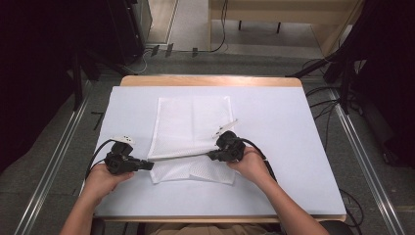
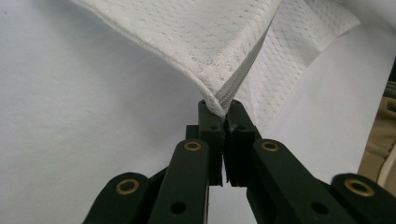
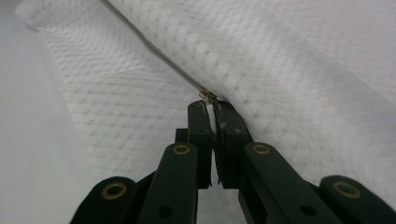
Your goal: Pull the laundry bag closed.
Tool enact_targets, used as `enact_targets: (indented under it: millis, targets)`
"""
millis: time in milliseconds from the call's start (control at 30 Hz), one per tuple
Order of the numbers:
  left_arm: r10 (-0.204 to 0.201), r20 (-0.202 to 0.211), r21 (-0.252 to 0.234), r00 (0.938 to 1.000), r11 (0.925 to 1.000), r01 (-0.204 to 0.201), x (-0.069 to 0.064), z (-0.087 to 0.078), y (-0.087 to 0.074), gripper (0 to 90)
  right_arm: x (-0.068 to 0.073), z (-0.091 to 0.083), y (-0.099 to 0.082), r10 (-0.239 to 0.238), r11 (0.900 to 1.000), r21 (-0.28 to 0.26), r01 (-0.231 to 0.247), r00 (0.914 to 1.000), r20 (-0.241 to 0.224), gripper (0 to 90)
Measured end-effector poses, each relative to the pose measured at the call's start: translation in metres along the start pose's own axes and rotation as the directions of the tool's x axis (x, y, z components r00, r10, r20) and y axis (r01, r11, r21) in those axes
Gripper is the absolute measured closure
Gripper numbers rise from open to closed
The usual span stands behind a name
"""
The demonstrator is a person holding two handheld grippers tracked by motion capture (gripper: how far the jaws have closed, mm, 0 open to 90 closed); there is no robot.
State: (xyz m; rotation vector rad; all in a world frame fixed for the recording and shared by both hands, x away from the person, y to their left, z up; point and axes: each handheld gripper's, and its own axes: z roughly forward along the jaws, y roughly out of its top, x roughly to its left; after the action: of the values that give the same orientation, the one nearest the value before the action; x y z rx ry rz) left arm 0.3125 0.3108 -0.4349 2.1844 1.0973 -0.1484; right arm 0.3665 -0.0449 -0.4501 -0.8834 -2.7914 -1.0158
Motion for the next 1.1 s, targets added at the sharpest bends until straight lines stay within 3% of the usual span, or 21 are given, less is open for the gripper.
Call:
enact_targets:
  millis: [600,1100]
  targets:
    - [-0.012,0.003,0.002,0.9999,0.9999,0.012,0.001,-0.001,-0.002,88.2,-0.005,-0.009,-0.009,0.002,0.9999,0.017,-0.002,1.0,0.008,88.1]
    - [-0.016,0.009,0.003,0.9998,0.9999,0.016,0.002,-0.002,-0.002,88.2,-0.016,-0.026,-0.029,0.054,0.9985,0.002,-0.054,0.9983,0.021,88.1]
